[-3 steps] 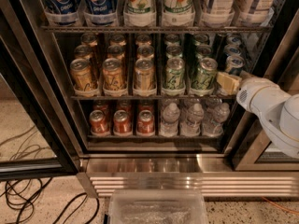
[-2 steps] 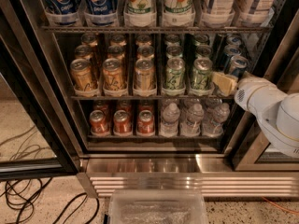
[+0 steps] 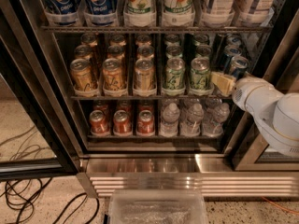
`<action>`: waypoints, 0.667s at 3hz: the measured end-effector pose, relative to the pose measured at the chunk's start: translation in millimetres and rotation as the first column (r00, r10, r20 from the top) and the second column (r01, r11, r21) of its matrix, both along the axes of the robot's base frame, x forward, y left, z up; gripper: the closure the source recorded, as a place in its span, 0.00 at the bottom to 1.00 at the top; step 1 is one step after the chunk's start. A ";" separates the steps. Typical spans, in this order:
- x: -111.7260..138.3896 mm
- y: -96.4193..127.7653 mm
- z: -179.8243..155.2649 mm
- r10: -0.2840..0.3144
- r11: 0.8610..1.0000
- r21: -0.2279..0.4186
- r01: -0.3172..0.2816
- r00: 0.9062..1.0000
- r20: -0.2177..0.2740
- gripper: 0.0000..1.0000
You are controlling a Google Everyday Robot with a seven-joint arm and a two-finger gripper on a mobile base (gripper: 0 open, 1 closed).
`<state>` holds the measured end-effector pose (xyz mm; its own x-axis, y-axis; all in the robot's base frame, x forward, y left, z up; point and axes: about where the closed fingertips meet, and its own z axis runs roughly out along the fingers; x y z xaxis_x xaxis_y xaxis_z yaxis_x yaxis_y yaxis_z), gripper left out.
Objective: Pick redbull can from middle shelf of fridge
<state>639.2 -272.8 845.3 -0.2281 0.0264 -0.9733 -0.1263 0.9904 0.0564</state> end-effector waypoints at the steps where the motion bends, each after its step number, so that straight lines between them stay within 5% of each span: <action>1: 5.7 -1.8 -2.8 -0.006 1.000 -0.003 0.006 1.000 0.000 0.51; 2: 12.3 -8.8 -4.6 -0.017 1.000 -0.006 0.017 1.000 0.005 0.74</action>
Offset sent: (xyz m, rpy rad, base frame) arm 0.0519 -0.0650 -0.0155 -0.0216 -0.0270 -0.0869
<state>651.4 -281.6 840.7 -0.2232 0.0246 -0.9745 -0.1100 0.9927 0.0503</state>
